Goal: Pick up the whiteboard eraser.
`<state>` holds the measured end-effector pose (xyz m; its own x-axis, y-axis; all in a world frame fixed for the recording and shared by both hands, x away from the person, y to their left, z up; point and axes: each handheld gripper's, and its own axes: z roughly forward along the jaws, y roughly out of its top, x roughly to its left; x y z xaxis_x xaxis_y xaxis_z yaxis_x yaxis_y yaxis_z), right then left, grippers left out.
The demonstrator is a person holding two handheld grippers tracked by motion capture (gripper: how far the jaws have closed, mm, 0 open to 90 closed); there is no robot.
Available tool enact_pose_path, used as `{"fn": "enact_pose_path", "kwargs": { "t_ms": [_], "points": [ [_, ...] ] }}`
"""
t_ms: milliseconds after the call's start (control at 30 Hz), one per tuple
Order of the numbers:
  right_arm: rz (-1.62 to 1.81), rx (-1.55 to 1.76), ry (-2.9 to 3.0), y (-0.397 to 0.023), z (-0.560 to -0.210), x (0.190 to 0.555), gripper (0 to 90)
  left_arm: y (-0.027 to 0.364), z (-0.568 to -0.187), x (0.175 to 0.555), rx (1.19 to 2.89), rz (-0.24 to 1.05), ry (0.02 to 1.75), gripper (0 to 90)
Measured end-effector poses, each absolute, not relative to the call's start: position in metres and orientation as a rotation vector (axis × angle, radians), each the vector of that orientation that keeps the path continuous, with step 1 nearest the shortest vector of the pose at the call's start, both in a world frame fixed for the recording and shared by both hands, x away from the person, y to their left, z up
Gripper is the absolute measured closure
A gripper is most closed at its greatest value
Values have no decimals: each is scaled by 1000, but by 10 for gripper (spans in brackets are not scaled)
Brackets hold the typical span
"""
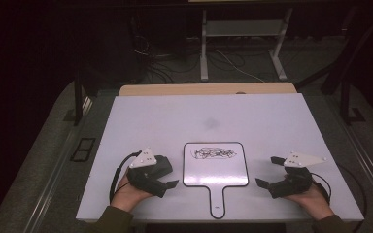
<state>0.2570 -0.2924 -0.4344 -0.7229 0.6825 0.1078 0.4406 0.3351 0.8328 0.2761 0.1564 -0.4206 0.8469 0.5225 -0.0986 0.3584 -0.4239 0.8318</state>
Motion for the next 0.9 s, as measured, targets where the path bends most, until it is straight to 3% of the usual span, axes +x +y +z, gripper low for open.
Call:
{"fn": "enact_pose_path", "kwargs": {
  "t_ms": [900],
  "points": [
    [1360, 995, 2352, -291, -435, 255, 0, 161, -412, 292, 2087, 239, 646, 0]
  ]
}}
